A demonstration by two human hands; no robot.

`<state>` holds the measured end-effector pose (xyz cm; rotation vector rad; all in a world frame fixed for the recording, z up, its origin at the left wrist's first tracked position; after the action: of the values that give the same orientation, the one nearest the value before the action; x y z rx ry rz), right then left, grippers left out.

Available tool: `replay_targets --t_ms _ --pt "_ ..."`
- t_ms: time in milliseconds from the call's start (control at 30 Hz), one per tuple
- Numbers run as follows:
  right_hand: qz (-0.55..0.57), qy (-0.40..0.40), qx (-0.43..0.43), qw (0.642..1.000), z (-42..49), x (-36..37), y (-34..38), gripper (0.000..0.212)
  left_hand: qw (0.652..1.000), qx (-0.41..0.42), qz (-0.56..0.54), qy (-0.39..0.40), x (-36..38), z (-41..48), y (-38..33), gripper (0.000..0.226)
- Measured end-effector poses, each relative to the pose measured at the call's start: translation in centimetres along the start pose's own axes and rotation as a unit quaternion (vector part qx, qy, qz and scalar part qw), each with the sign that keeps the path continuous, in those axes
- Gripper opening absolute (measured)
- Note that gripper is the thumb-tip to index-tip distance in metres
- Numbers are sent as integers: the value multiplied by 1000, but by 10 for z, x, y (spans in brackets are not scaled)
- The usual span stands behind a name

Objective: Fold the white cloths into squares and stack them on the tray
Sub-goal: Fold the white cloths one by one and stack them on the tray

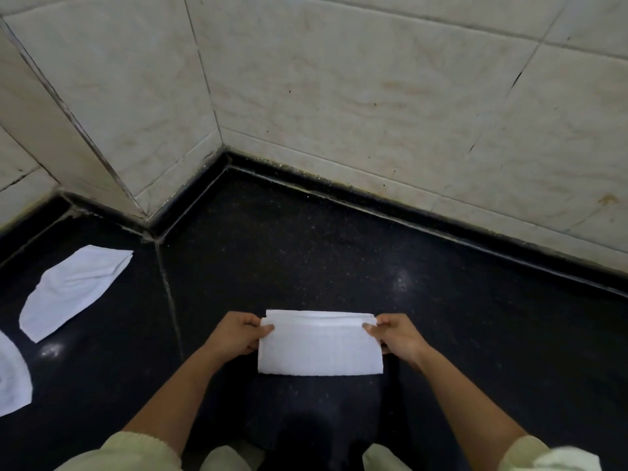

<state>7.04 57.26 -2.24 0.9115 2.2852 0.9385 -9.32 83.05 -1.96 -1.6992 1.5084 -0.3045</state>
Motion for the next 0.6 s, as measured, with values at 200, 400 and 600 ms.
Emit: replay_targets --t_ms 200,400,600 --pt "-110 -105 -26 988 17 11 -3 40 984 27 128 -120 10 23 6 18" --pt "-156 -137 -27 978 22 12 -2 40 969 42 188 -152 15 29 5 23" --pt "-212 -158 -43 963 19 14 -4 21 959 38 210 -188 21 25 4 22"
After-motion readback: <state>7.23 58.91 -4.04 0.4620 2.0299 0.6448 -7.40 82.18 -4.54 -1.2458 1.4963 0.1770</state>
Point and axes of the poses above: each hand's wrist, its own z-axis towards the middle knuckle, its own x-axis out of the palm, y = z × x, the point moved 2 cm from there along z, towards the middle knuckle, and after that the axes turned 5 degrees about z, right-handed, at the moved point
